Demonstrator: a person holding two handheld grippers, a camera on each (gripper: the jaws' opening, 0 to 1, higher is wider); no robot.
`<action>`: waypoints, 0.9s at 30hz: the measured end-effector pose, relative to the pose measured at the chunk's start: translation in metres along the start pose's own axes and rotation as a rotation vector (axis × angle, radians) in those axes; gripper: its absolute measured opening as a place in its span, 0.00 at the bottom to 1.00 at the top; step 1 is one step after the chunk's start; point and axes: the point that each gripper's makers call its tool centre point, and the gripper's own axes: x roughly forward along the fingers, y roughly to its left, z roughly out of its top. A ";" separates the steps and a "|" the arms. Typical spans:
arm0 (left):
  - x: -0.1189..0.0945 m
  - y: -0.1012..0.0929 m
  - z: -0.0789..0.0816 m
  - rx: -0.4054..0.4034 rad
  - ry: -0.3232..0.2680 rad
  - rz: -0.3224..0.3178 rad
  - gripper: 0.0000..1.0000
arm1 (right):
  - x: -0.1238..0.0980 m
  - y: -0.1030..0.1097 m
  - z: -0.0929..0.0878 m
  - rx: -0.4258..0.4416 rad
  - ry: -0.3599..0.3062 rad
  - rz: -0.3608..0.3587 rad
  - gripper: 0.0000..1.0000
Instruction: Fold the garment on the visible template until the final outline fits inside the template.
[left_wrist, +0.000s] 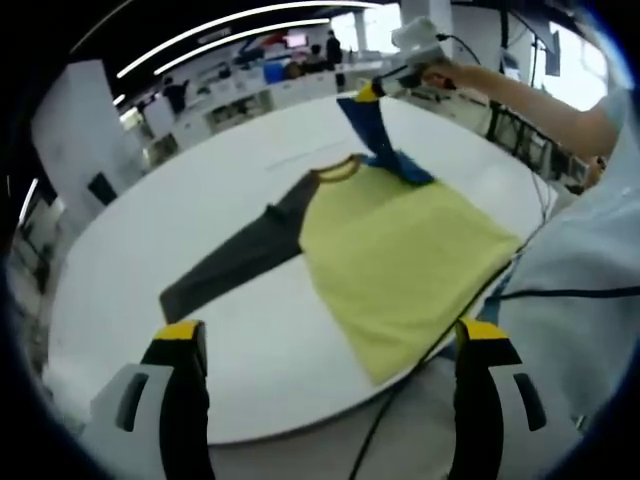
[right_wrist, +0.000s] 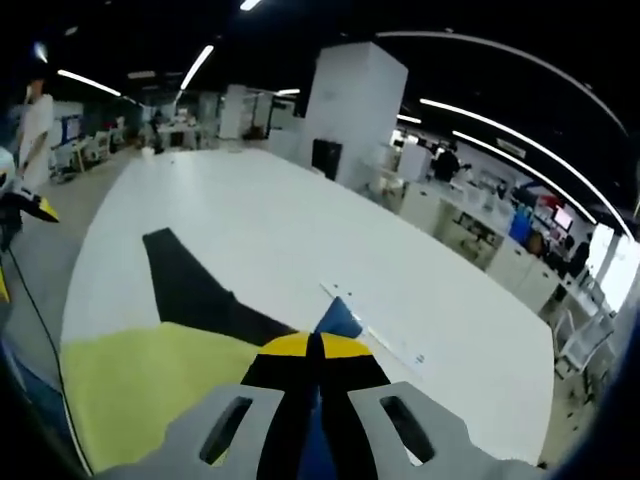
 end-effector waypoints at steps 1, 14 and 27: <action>0.000 0.000 -0.001 0.000 0.001 0.000 1.00 | 0.002 0.001 0.000 -0.003 0.002 0.006 0.02; 0.000 0.000 -0.007 -0.013 0.015 -0.003 0.99 | 0.018 0.035 -0.010 -0.033 0.036 0.082 0.02; 0.001 -0.003 -0.012 -0.027 0.022 -0.001 0.99 | 0.031 0.060 -0.030 -0.028 0.080 0.130 0.02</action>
